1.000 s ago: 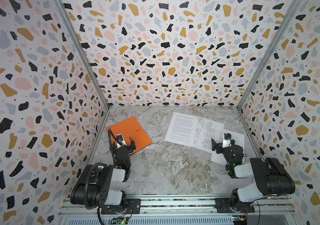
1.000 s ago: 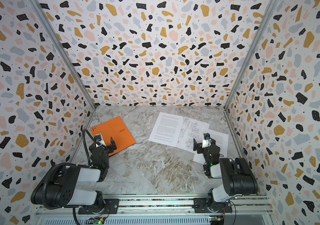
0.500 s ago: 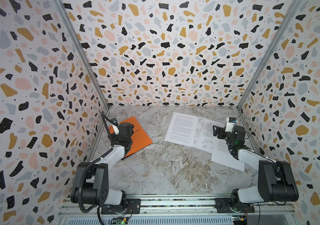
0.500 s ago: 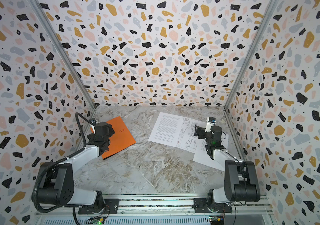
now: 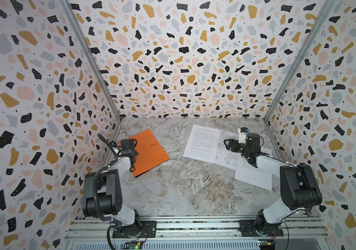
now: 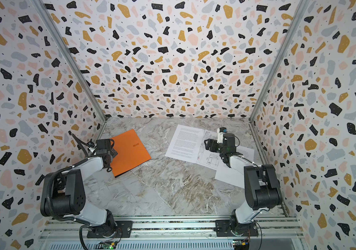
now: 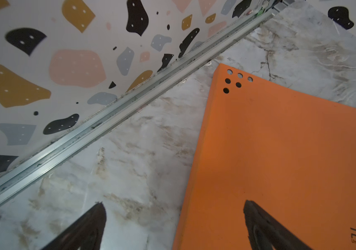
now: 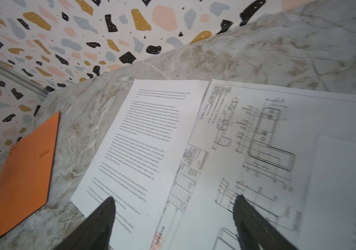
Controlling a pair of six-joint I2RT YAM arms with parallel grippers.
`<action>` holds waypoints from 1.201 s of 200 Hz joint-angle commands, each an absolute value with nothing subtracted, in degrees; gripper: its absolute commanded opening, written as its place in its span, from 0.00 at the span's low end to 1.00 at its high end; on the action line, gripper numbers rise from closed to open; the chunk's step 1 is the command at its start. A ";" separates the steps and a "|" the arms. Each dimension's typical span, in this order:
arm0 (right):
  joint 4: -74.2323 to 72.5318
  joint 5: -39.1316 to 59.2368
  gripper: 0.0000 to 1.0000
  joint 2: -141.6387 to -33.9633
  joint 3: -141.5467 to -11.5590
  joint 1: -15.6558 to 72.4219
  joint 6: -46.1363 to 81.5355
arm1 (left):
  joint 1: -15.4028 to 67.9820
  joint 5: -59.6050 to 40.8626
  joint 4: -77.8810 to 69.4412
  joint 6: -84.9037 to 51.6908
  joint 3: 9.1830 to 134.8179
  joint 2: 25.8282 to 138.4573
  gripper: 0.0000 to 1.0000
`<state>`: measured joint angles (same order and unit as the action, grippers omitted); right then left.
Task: Put the files into the folder
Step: 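Move the left gripper to the orange folder while the right gripper reaches its far edge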
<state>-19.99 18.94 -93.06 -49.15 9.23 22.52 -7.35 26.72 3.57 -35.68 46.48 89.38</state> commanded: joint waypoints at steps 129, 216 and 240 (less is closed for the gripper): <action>-6.90 32.91 0.76 -123.45 -89.63 30.00 29.86 | -8.08 15.81 4.40 -24.85 52.36 98.05 0.96; 2.09 38.76 0.73 -139.61 -110.73 36.27 33.58 | -8.06 8.19 3.13 -20.24 52.21 99.44 0.91; 3.65 38.52 0.72 -141.86 -113.17 37.51 34.18 | -8.07 6.90 3.38 -19.95 52.46 100.00 0.89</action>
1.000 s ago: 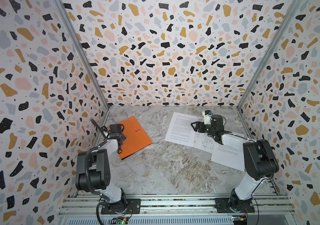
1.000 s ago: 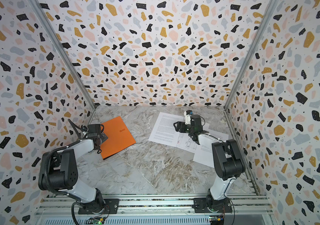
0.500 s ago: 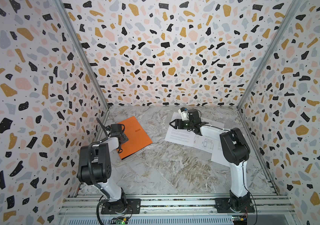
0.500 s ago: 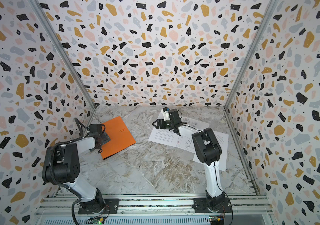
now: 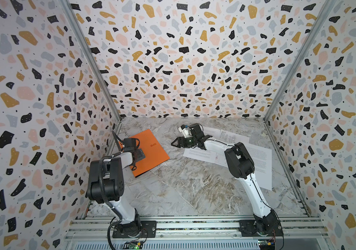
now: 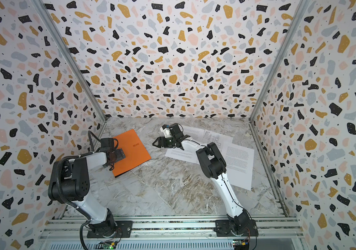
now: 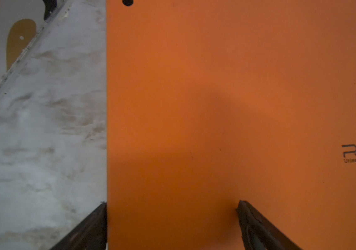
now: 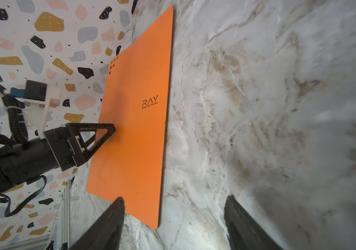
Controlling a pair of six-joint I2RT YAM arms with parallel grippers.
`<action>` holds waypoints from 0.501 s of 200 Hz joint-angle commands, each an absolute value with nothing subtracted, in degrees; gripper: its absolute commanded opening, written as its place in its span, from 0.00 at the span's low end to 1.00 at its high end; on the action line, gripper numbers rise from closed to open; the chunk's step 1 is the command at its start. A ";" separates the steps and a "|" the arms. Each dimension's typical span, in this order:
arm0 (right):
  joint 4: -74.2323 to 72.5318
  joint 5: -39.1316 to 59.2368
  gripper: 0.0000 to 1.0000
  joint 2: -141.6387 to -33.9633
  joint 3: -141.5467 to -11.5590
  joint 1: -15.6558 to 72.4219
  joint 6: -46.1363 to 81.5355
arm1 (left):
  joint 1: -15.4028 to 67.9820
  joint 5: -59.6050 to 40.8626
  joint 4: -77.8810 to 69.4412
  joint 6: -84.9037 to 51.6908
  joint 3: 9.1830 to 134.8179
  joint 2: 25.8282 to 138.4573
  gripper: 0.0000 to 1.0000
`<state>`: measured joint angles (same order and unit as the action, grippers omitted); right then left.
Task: Put the files into the folder
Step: 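Move the left gripper to the orange folder while the right gripper reaches its far edge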
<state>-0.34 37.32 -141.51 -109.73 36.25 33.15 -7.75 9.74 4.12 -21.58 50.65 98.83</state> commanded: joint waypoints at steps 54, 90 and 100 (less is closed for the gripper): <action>5.51 38.76 0.69 -145.31 -116.19 39.01 36.21 | -8.09 4.11 2.21 -23.67 50.31 99.10 0.88; 7.72 39.39 0.66 -147.78 -119.53 39.55 37.07 | -8.09 1.49 1.07 -23.78 49.13 98.96 0.86; 8.45 40.07 0.65 -148.53 -120.41 39.77 37.16 | -8.09 0.49 0.61 -23.65 48.89 98.96 0.85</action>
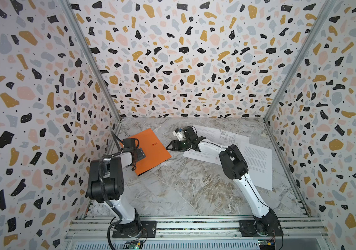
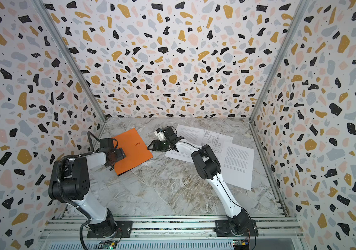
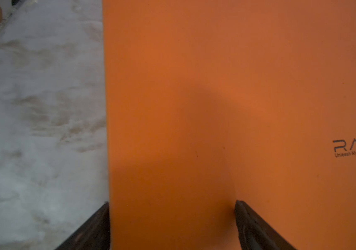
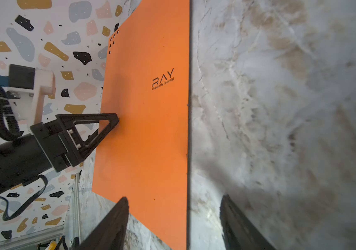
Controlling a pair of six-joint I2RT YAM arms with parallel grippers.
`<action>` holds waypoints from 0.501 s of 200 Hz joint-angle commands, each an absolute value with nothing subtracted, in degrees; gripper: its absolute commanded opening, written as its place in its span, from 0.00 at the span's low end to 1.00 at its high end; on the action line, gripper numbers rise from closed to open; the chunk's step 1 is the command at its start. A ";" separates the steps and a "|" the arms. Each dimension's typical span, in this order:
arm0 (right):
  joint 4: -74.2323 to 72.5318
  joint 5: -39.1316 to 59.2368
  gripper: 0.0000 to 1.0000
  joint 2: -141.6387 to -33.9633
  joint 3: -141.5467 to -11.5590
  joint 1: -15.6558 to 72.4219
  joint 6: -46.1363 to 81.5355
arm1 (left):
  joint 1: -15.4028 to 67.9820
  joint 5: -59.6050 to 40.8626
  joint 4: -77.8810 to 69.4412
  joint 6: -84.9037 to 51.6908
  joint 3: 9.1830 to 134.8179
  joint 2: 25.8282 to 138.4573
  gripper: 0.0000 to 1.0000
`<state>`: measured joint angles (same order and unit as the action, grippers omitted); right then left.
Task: Put the files into the folder
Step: 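Move the left gripper to the orange folder while the right gripper reaches its far edge, then grip the far edge of the orange folder with the right gripper and lift it upright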
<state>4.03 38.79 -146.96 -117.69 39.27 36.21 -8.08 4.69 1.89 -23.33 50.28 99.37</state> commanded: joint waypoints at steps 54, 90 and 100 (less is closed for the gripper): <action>11.09 41.61 0.60 -147.65 -119.02 40.51 37.16 | -8.09 -5.43 -1.83 -24.87 48.52 100.27 0.81; 10.26 41.98 0.57 -143.53 -114.00 40.52 37.77 | -8.00 -7.19 -2.44 -25.49 47.86 100.30 0.80; 9.01 42.01 0.57 -141.80 -111.69 40.52 38.40 | -8.00 -7.45 -2.54 -25.58 47.61 100.12 0.80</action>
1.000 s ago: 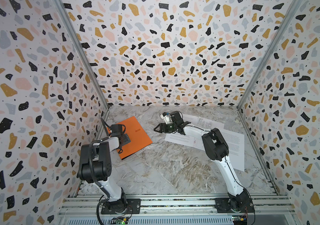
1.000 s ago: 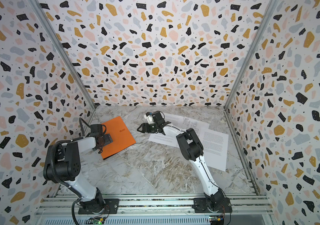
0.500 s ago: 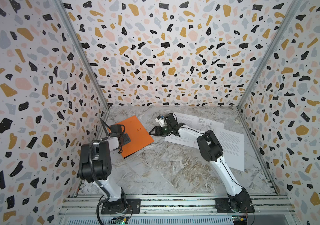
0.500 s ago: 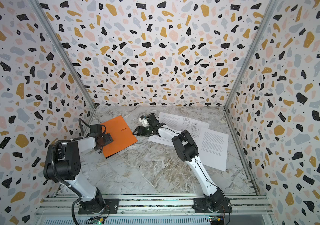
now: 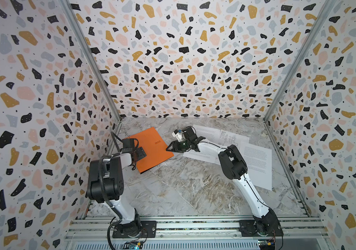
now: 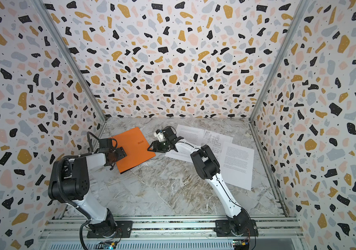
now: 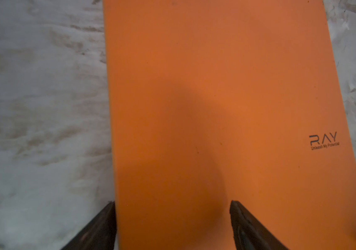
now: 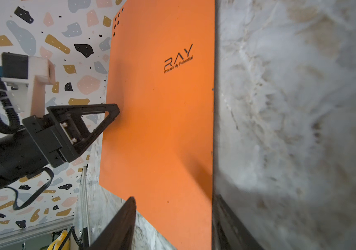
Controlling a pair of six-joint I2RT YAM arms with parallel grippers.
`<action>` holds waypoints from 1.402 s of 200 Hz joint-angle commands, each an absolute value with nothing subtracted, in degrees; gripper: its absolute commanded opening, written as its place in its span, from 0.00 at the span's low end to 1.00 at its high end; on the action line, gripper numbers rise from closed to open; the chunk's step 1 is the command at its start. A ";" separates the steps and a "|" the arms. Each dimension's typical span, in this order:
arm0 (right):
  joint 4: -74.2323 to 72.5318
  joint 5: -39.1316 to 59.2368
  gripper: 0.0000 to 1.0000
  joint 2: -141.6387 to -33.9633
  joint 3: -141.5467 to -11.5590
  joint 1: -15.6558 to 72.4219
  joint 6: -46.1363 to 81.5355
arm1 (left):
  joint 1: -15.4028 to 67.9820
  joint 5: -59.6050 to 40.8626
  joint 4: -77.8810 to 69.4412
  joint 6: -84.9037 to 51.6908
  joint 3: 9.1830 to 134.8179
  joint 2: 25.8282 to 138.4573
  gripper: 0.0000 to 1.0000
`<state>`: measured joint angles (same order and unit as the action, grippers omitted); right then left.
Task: Put the files into the folder
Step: 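Grip the far edge of the orange folder with the right gripper and lift it upright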
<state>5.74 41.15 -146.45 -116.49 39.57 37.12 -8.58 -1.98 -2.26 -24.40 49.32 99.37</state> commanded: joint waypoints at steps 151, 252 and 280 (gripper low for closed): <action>-10.18 38.84 0.54 -114.08 -72.13 42.21 46.75 | -2.48 -9.79 -4.83 -31.46 35.15 87.87 0.79; -19.11 35.61 0.37 -102.80 -58.51 44.38 51.02 | 0.64 -12.52 -10.15 -35.32 26.46 77.54 0.79; -21.20 35.51 0.34 -100.57 -55.64 44.38 52.85 | 1.83 -13.01 -12.52 -35.48 25.92 77.03 0.79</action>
